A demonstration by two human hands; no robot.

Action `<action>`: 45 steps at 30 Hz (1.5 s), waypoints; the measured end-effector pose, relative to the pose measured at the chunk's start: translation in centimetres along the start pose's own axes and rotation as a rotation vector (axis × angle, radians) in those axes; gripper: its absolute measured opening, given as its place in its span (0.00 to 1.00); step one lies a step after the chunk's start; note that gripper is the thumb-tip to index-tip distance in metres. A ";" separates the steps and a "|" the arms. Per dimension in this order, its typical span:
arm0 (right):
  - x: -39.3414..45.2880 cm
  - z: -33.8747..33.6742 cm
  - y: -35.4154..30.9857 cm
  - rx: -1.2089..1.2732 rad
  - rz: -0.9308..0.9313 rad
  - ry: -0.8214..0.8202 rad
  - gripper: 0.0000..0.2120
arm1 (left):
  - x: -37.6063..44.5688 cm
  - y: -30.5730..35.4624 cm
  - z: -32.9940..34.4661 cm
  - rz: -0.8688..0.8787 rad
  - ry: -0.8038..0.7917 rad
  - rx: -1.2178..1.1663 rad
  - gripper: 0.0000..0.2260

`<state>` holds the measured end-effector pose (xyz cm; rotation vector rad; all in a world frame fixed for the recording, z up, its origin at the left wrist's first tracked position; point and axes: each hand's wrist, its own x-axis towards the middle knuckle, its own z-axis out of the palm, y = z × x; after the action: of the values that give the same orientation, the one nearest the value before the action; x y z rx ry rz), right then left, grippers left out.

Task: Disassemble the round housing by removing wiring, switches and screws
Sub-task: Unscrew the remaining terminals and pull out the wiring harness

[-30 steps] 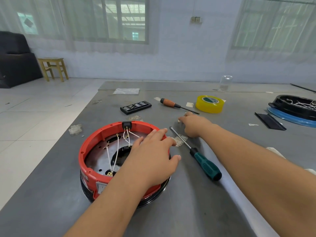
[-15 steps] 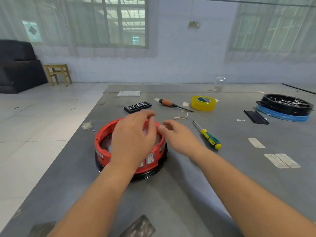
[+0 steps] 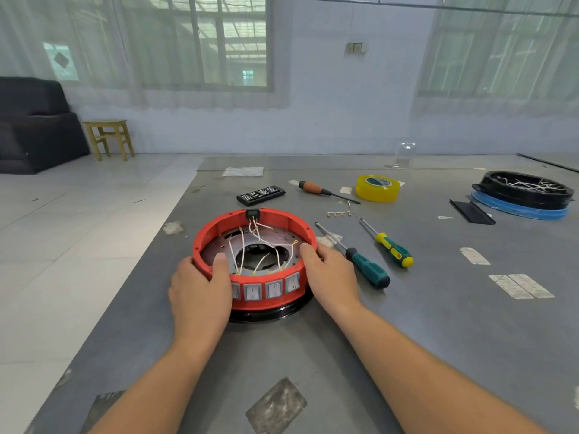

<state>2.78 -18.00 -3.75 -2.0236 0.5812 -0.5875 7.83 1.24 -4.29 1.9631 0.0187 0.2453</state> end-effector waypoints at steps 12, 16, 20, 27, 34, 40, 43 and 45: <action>0.9 0.5 0.6 0.508 -0.049 -0.164 0.20 | 0.1 0.2 -0.7 0.329 -0.077 -0.279 0.32; 1.2 0.3 0.9 0.737 -0.066 -0.206 0.22 | 0.4 0.3 -0.7 0.254 -0.171 -0.361 0.33; 1.1 0.9 0.8 0.882 -0.056 -0.219 0.27 | -0.3 0.4 0.5 -0.067 -0.263 -0.850 0.45; 0.4 2.0 0.2 0.969 -0.083 -0.201 0.26 | -1.4 1.1 2.3 -0.310 -0.577 -1.018 0.25; 1.0 2.1 0.5 0.832 -0.065 -0.175 0.27 | -0.3 1.5 2.9 -0.424 -0.477 -1.139 0.27; 0.8 1.7 0.6 0.258 -0.219 -0.182 0.19 | 0.0 0.9 2.8 -0.367 -0.407 -1.176 0.35; 1.7 -0.5 0.8 -0.308 -0.485 -0.017 0.18 | 0.2 0.8 2.9 -0.344 -0.369 -1.207 0.38; 2.5 -2.6 1.7 -0.771 -0.518 0.107 0.17 | 0.2 0.8 2.9 -0.350 -0.343 -1.232 0.40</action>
<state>2.87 -21.98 -3.56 -2.9270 0.3633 -0.8688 8.50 -1.67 -4.61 0.7278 -0.0115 -0.2774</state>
